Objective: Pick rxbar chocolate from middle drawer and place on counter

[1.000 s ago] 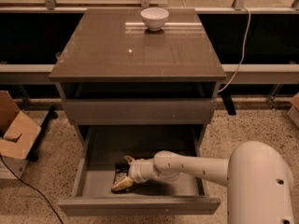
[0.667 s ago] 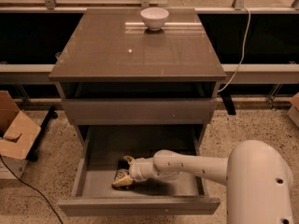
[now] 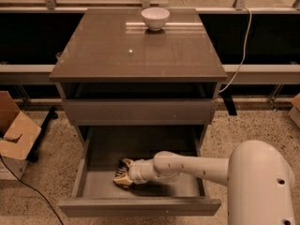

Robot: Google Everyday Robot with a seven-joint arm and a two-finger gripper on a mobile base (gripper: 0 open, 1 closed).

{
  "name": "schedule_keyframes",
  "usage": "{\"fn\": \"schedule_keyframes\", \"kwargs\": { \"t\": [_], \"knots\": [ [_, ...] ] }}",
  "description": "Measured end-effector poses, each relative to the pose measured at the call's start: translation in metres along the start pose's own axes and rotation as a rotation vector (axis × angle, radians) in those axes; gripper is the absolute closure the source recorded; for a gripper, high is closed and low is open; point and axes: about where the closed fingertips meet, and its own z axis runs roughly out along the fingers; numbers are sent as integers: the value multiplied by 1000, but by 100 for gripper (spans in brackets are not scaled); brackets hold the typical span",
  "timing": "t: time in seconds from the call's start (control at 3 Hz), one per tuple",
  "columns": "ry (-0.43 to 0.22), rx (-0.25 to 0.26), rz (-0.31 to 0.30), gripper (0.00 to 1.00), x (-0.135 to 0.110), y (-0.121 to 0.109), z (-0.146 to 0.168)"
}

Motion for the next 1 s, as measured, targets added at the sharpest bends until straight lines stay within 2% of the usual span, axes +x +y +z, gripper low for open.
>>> {"fn": "schedule_keyframes", "kwargs": {
  "t": [1.0],
  "knots": [
    [0, 0, 0, 100, 0, 0, 0]
  ]
}}
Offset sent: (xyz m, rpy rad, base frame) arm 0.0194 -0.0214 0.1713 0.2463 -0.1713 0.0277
